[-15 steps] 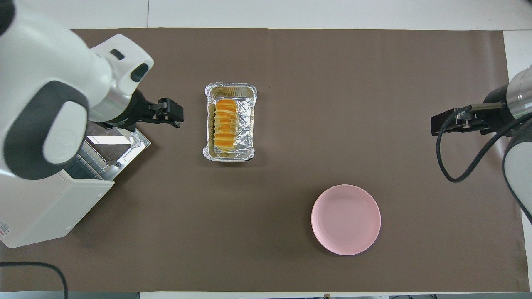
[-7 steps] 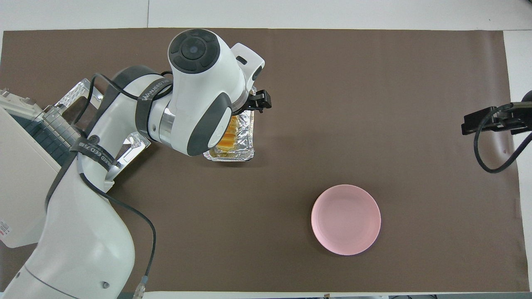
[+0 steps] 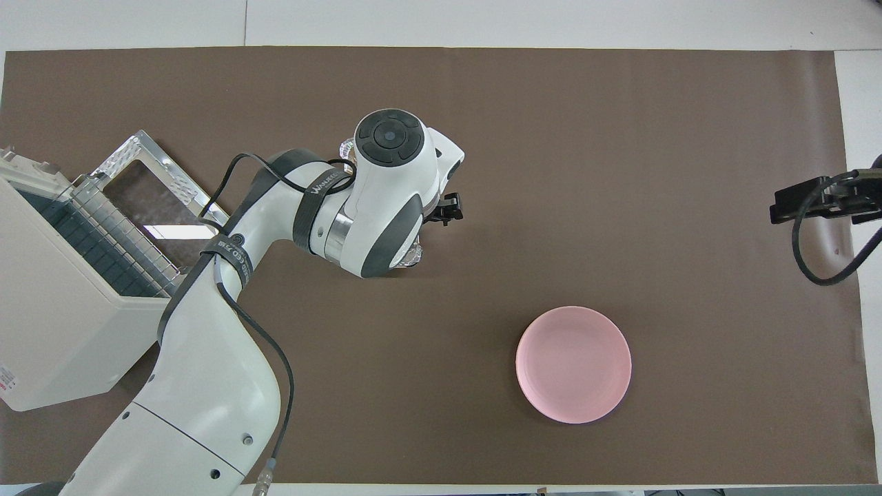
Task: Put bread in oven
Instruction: 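Grasp the foil tray rim with the left gripper and lift it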
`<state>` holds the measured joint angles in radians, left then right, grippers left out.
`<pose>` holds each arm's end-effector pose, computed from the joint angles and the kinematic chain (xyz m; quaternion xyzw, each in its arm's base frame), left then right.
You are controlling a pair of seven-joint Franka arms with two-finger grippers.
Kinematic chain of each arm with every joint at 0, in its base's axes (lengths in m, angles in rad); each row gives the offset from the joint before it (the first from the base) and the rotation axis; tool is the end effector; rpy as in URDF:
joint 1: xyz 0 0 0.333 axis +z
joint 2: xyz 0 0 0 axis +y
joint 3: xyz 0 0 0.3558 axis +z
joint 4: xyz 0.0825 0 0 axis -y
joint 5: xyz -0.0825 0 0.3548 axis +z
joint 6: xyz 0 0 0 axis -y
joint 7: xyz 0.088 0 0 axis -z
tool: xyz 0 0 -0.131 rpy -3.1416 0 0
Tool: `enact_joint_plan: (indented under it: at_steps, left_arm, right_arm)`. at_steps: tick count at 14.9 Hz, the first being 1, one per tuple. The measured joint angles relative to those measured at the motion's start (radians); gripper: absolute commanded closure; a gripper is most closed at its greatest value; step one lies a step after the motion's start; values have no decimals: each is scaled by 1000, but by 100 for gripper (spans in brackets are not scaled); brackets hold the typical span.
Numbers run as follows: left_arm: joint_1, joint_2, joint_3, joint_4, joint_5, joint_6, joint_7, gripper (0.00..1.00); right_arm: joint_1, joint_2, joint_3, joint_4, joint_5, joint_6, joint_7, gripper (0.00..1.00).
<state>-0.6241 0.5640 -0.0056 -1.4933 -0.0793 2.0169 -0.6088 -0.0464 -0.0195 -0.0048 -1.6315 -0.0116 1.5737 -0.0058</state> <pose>0.5583 -0.4138 0.3624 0.9991 0.0078 -0.0379 0.0183 0.5156 -0.0280 0.6239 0.9995 -0.0226 -0.0193 0.0052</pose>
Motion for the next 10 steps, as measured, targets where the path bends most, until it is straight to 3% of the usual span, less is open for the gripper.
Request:
enact_joint_plan:
  at_steps: [5,8,10]
  left_arm:
    - [-17,0,-1,-54,0,61,-24,18]
    - [-31,0,-1,-72,0,92,-42,41]
    - [-30,-2,3,-72,0,101,-46,42]
  right_arm:
    - [15,1,-40,-8,0,-1,-1,0]
    - [15,0,-41,-8,0,-1,-1,0]
    - [16,0,-41,-8,0,-1,-1,0]
